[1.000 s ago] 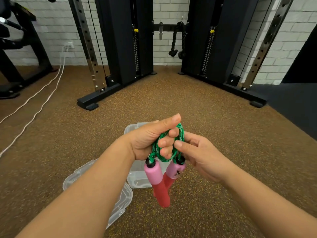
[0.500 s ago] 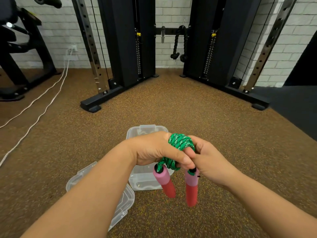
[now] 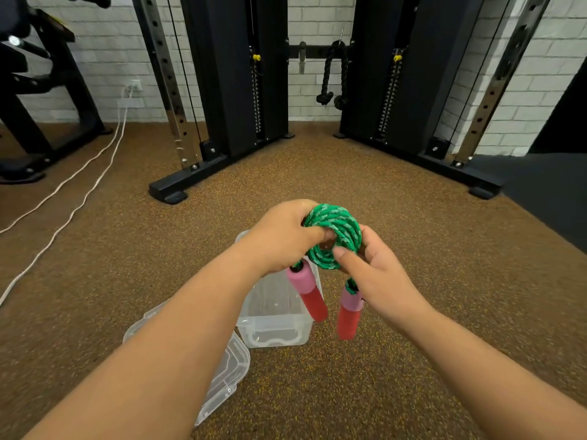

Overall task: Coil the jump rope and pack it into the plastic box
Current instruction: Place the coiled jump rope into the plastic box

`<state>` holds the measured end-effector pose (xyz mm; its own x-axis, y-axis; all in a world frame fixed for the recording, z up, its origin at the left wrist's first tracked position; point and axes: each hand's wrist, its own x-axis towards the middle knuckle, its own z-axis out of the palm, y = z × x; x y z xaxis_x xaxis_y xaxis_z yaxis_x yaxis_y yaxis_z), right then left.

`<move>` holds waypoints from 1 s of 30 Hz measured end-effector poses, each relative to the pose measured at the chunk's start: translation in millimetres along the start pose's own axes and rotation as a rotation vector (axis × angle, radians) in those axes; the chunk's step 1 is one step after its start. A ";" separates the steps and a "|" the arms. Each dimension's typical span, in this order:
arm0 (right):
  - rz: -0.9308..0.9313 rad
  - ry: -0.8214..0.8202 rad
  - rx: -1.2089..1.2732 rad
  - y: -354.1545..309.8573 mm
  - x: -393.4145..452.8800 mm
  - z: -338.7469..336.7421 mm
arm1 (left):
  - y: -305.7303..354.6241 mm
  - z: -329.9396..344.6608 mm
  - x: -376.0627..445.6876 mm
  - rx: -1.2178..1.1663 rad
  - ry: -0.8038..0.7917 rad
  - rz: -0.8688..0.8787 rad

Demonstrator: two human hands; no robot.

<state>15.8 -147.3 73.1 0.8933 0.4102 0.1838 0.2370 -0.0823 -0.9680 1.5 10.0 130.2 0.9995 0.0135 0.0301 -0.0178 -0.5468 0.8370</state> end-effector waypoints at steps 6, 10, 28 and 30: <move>0.059 -0.082 0.254 20.4 0.1 3.3 | 4.9 -17.5 1.1 0.026 0.082 -0.034; 0.246 0.057 0.015 55.3 9.8 5.5 | 7.2 -33.8 -0.3 -0.039 0.083 -0.074; 0.622 -0.040 -0.503 135.8 29.1 45.5 | -22.8 -60.3 -9.4 -0.163 0.048 -0.170; 0.622 -0.069 -0.487 128.9 13.8 37.3 | -17.7 -57.6 -9.6 -0.164 0.039 -0.159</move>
<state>44.5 -118.3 -55.5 0.8947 0.2124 -0.3929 -0.1433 -0.6966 -0.7030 -9.4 67.7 146.6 0.9883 0.1226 -0.0906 0.1320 -0.3916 0.9106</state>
